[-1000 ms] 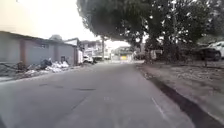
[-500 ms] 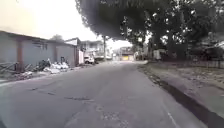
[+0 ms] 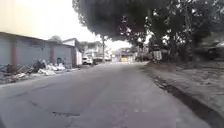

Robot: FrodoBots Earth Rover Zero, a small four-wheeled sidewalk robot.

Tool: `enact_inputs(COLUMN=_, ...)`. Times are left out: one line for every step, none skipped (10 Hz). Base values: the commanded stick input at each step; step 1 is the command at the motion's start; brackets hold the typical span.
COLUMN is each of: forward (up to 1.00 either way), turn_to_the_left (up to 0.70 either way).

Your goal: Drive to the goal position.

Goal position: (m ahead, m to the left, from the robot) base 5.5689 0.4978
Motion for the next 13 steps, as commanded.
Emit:
enact_inputs(forward=1.0, turn_to_the_left=0.06)
enact_inputs(forward=1.0, turn_to_the_left=0.06)
enact_inputs(forward=1.0, turn_to_the_left=0.06)
enact_inputs(forward=1.0, turn_to_the_left=0.06)
enact_inputs(forward=1.0, turn_to_the_left=0.06)
enact_inputs(forward=1.0, turn_to_the_left=0.06)
enact_inputs(forward=1.0, turn_to_the_left=0.06)
enact_inputs(forward=1.0, turn_to_the_left=-0.24)
enact_inputs(forward=1.0, turn_to_the_left=-0.34)
enact_inputs(forward=1.0, turn_to_the_left=-0.34)
enact_inputs(forward=1.0, turn_to_the_left=-0.34)
enact_inputs(forward=1.0, turn_to_the_left=-0.34)
enact_inputs(forward=1.0, turn_to_the_left=-0.34)
